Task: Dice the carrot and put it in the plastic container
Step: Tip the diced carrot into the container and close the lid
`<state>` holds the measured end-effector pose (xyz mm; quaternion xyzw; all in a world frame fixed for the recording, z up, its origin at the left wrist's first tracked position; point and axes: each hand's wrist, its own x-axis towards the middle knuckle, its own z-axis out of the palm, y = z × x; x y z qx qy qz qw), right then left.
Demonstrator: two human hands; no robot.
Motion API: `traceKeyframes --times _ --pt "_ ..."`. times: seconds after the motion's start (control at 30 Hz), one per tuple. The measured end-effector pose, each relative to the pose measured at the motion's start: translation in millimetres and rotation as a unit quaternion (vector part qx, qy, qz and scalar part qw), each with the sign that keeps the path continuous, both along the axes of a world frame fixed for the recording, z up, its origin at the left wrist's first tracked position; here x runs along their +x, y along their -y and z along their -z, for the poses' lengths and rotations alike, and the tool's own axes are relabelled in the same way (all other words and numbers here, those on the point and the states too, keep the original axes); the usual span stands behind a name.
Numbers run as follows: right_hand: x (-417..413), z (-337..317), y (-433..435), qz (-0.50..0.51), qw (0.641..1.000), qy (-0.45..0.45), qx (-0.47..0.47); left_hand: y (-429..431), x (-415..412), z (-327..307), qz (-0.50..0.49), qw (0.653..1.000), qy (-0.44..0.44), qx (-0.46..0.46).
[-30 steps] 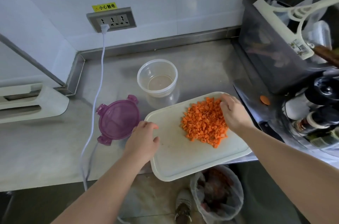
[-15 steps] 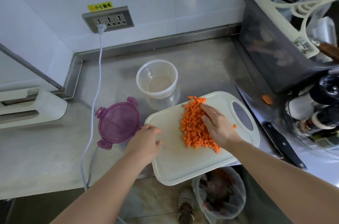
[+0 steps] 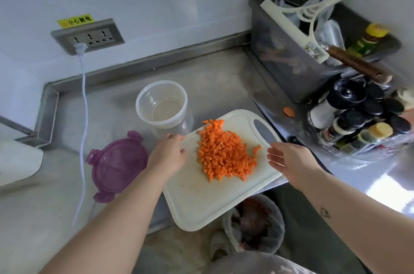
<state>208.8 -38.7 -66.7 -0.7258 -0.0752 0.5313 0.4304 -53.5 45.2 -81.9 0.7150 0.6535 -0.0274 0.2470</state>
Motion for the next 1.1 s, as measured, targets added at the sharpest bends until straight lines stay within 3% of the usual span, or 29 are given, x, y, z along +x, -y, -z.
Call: traceKeyframes --times 0.13,0.5,0.93,1.1 --pt "-5.4 10.5 21.4 0.108 0.991 -0.027 -0.075 -7.3 -0.7 2.6 0.003 1.000 -0.020 -0.011" --pt "-23.1 -1.6 22.0 0.165 0.980 -0.034 -0.109 -8.6 1.9 -1.1 0.013 0.994 -0.062 -0.083" --pt "-29.1 21.4 26.4 0.064 0.987 0.057 -0.133 17.0 3.2 -1.6 0.035 0.993 -0.074 -0.082" --pt "-36.3 30.7 31.7 0.090 0.990 -0.004 -0.112 22.1 -1.9 -2.2 0.038 0.992 -0.067 -0.102"
